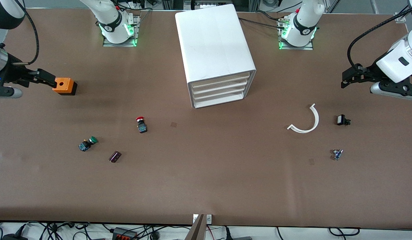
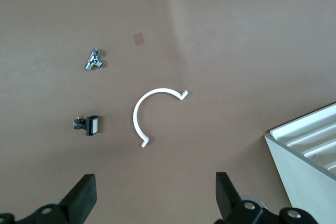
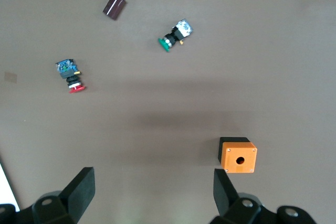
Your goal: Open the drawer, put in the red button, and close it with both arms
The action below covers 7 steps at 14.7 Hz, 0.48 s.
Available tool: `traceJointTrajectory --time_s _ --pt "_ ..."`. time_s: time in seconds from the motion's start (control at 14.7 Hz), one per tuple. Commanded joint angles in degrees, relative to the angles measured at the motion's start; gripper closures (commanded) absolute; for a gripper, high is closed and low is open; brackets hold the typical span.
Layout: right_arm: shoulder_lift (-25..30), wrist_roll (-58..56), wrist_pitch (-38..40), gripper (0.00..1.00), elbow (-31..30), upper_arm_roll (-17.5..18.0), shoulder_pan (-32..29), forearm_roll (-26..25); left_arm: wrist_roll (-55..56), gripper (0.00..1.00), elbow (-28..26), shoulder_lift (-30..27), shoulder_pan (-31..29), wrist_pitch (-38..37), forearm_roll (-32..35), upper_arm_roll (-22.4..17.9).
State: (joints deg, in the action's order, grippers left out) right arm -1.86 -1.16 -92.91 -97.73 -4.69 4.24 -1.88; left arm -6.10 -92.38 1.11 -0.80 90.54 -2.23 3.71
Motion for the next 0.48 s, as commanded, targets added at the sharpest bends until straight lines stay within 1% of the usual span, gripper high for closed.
traceJointTrajectory --time_s 0.0,0.07,0.2,0.27,0.41 --pt "-3.5 -0.2 0.1 0.0 1.8 -0.1 1.7 3.2 -0.1 0.0 1.9 0.4 0.3 -5.5 -3.4 0.3" --pt "-5.0 -0.1 0.0 0.0 2.8 -0.1 2.3 4.2 -0.1 0.0 1.7 1.0 0.4 -7.4 -7.2 0.3" --pt "-8.3 -0.2 -1.0 0.0 4.1 -0.1 4.0 4.5 -0.6 0.0 1.8 3.9 1.8 -14.7 -12.7 0.8" --pt "-10.3 -0.2 -2.1 0.0 5.0 -0.1 4.5 4.6 -0.7 0.0 1.5 5.6 1.9 -16.2 -15.8 0.8" --pt "-14.5 0.0 -4.8 0.0 5.8 0.0 5.4 5.1 -0.7 0.0 1.4 10.0 2.2 -16.0 -22.7 0.9"
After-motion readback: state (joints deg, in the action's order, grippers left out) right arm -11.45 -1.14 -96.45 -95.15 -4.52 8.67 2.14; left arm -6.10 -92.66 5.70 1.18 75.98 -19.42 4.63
